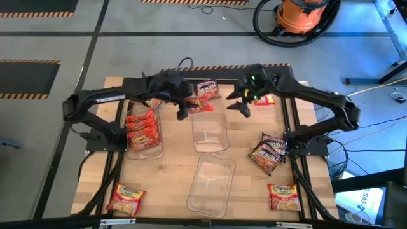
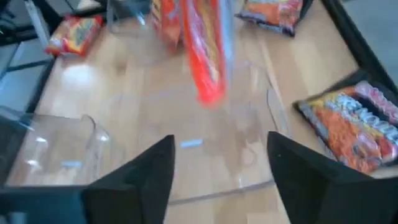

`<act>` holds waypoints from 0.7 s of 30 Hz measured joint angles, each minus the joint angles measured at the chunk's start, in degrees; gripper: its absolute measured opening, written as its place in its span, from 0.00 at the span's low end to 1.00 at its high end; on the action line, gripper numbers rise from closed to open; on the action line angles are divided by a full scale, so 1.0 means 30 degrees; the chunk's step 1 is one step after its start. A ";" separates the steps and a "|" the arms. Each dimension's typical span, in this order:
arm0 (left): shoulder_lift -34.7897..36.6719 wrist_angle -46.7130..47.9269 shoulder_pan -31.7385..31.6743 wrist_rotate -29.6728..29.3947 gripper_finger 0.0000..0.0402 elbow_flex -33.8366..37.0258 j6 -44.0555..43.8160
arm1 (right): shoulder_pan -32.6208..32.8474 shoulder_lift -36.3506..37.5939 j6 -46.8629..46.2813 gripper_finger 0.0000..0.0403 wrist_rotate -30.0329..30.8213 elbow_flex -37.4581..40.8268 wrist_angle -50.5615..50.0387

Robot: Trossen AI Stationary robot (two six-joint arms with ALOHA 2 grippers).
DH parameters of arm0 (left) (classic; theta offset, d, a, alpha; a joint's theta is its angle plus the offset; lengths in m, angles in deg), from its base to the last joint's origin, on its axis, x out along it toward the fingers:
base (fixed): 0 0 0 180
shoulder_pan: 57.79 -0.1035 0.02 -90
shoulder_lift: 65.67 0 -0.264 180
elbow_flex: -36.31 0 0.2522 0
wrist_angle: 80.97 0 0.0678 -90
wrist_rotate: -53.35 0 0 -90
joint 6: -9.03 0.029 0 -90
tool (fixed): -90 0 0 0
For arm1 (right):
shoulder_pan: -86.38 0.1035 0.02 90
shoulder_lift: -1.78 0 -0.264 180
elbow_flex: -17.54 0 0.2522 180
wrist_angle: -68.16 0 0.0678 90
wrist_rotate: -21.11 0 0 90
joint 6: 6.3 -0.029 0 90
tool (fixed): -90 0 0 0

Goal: Sort Maruchan noodles
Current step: Put the orange noodle pack into the top left transparent bin

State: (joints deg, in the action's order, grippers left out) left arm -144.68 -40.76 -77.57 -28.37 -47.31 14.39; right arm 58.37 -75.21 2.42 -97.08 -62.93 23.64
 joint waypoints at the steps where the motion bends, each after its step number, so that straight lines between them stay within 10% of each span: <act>1: 0.0457 -0.0599 0.0308 -0.0303 0.33 0.0446 -0.0269 | 0.0281 0.0469 -0.0365 0.60 0.0222 0.0761 0.0944; 21: 0.2786 -1.9478 0.6467 -0.5786 0.34 1.0341 -0.3115 | 0.6563 0.1116 -0.4801 0.60 0.4331 1.0805 2.2310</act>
State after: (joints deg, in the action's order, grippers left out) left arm -136.32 -99.19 -58.17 -45.73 -16.28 5.05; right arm 78.06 -71.86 -11.98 -84.09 -30.52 90.57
